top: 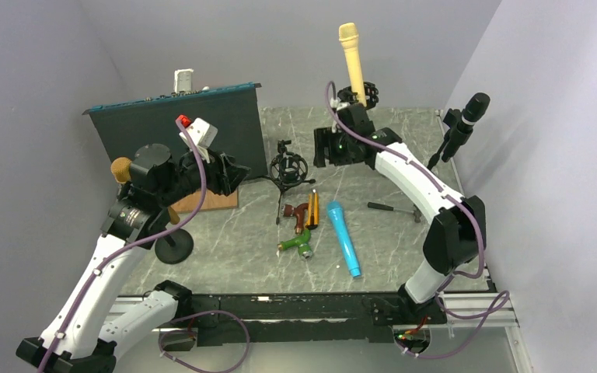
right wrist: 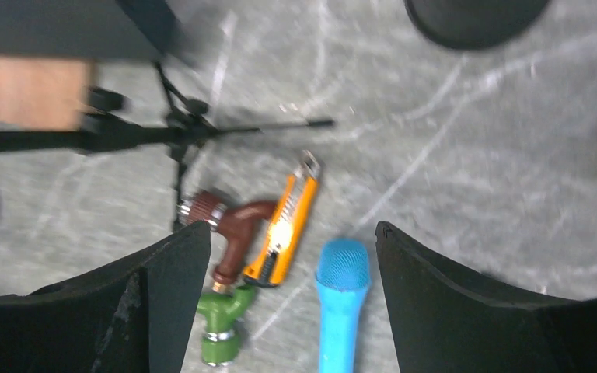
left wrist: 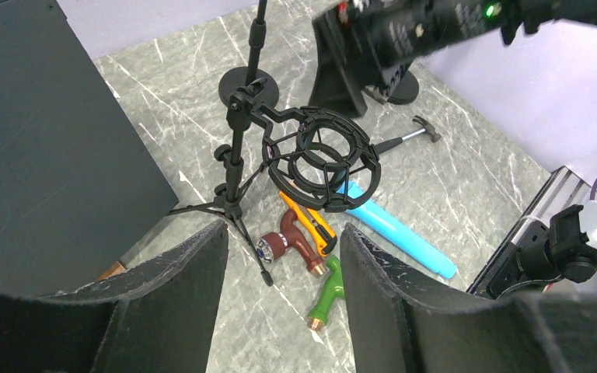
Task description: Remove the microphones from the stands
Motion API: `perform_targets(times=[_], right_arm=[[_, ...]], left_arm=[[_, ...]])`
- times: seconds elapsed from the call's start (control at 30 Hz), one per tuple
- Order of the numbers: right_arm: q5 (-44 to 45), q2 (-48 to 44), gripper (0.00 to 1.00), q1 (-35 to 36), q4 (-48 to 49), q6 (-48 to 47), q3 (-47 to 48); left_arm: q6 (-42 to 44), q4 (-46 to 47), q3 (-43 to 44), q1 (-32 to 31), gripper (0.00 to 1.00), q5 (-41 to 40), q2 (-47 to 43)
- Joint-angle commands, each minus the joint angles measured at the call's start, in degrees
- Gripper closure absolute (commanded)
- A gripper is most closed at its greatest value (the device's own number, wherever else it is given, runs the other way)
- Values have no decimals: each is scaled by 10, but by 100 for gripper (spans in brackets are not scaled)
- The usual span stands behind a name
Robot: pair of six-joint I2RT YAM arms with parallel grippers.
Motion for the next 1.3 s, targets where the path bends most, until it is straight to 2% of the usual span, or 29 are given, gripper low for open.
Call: perform_targets(times=[0.0,0.13,0.3,0.5,0.6,0.7,1.03,1.13,1.27], right_arm=[[-95,-9,20,-17,26,-17,86],[-147,2,21,-37,34,-6,137],[-276,33,24,-42,55,-14,183],[-384,63,25,-41,107,5,198],[-427,84,30,-39,123,17,208],[-433,98,34,-34,121,16,217],[-429,117,34,-17,124,9,213],[-413,122,40,-17,122,6,204],[-399,138,53,-16,116,2,201]], left_arm=[[-3,28,0,-2,41,9,-5],[-4,29,-1,-2,41,13,-5],[-5,31,-1,-2,41,18,-5],[-3,35,-3,-2,41,22,-5],[-3,35,-4,-2,41,23,-5],[-4,35,-4,-2,41,23,-4],[-3,34,-3,-2,41,26,-1],[-3,35,-3,-2,42,27,0],[-3,37,-5,-2,42,28,-1]])
